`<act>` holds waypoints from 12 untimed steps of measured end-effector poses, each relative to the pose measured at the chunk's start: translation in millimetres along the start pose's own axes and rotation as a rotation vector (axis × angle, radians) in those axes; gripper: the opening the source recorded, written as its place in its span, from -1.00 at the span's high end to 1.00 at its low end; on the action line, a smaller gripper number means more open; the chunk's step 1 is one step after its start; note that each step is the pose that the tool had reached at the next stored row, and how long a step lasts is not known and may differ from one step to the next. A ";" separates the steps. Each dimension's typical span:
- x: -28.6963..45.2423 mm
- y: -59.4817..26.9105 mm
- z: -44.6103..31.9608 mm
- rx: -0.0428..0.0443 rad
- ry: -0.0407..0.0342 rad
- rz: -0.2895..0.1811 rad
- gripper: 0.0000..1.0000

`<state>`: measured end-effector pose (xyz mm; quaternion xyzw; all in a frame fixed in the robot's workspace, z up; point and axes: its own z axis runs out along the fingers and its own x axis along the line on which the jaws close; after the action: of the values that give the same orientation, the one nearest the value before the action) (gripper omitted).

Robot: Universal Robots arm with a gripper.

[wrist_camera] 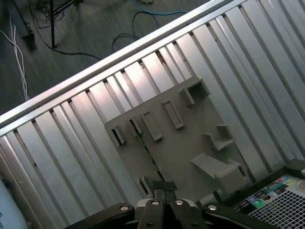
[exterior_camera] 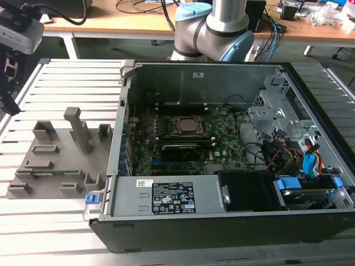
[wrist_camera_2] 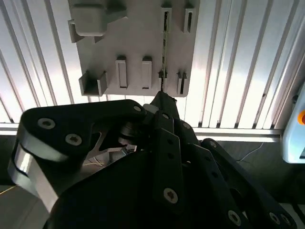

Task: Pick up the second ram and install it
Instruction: 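Pick up the second ram and move it above second insertion slot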

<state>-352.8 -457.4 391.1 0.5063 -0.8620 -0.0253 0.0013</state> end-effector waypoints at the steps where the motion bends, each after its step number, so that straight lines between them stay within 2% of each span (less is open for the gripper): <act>1: 0.0 0.0 0.0 -0.0005 0.0009 -0.021 0.79; 4: 0.0 0.0 0.0 -0.0013 0.0026 -0.057 0.79; 10: 0.0 0.0 0.1 -0.0040 0.0076 -0.171 0.79; 12: 0.0 0.0 0.0 -0.0045 0.0088 -0.194 0.79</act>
<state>-352.8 -457.4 391.1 0.5877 -0.8087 -0.0251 0.0038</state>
